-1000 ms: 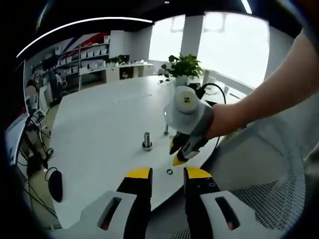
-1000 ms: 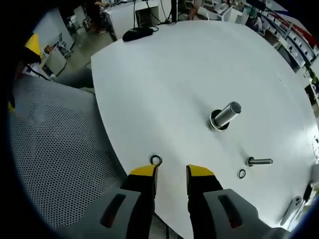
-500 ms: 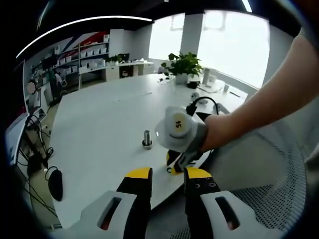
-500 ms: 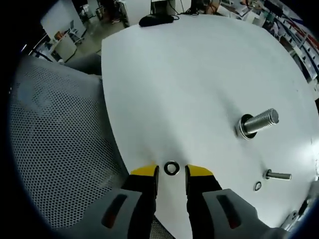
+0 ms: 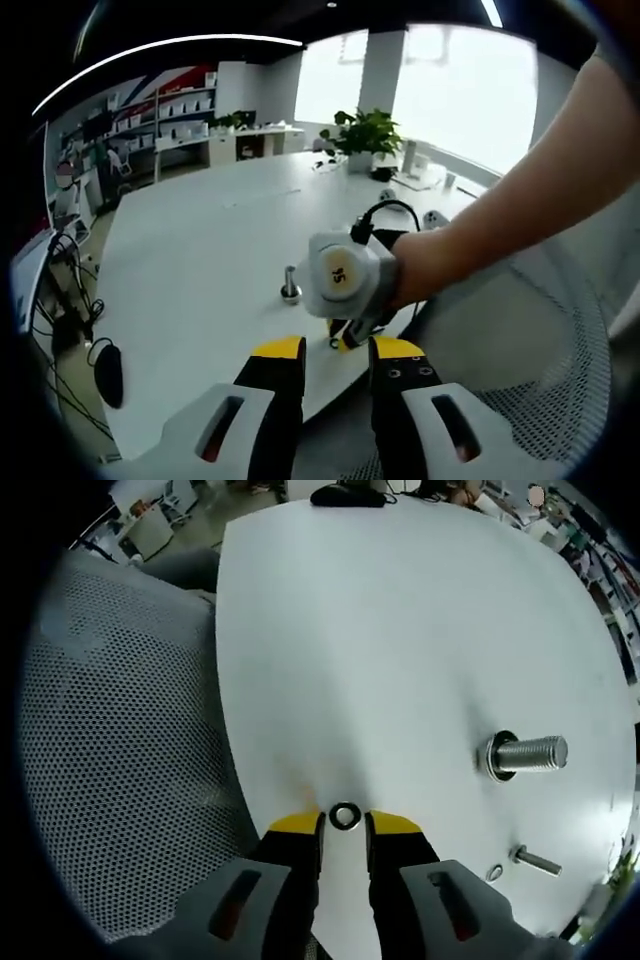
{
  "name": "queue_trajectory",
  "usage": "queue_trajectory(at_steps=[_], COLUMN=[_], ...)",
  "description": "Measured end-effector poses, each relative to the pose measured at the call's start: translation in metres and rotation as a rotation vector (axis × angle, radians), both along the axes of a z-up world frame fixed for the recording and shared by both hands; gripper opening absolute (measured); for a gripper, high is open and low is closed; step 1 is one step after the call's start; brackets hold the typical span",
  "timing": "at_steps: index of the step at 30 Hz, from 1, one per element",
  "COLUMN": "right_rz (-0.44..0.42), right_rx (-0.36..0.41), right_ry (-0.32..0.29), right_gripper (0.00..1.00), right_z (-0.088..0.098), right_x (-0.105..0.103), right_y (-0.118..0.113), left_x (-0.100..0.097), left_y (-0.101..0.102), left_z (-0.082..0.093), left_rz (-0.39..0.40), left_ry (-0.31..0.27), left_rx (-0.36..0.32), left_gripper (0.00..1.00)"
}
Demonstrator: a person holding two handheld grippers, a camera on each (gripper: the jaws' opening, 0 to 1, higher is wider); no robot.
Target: Place the washer onto the threaded stud by aligning its center hole with the stud, sliding it down to the base, and recovering from edge contact or off-axis alignment until the washer reaches the visible bottom stop.
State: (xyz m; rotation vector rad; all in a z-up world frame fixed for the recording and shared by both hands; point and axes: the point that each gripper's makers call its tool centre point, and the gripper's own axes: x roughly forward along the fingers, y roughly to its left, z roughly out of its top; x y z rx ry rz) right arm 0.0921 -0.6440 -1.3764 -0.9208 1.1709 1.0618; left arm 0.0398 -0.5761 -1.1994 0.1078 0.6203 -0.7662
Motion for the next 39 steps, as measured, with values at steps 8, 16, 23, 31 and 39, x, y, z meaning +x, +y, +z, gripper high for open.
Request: queue_trajectory(at_steps=[8,16,23,31,39], right_rz=[0.026,0.018,-0.049,-0.081,-0.183], right_rx=[-0.034,-0.109,-0.114,-0.065,0.007], right_ry=[-0.016,0.011,0.034,-0.02,-0.021], right_gripper=[0.16,0.16,0.16,0.15,0.14], right_z=[0.0002,0.0,0.0017,0.0007,0.0012], right_x=[-0.0052,-0.0034,-0.0032,-0.0026,-0.0009], right_y=[0.0027,0.003,0.0017,0.0,-0.0026], left_x=[-0.0022,-0.003,-0.0031,-0.0037,-0.0033], left_y=[-0.0029,-0.0036,-0.0033,-0.0055,-0.0063], left_z=[0.0001,0.0002,-0.0007,0.0015,0.0025], left_rz=[-0.015,-0.02,-0.019,-0.032,-0.033], left_ry=[0.005,0.01,0.013,0.004,0.004], left_rx=[-0.008,-0.011,-0.011,-0.018,-0.027], left_gripper=[0.23,0.23,0.23,0.23,0.23])
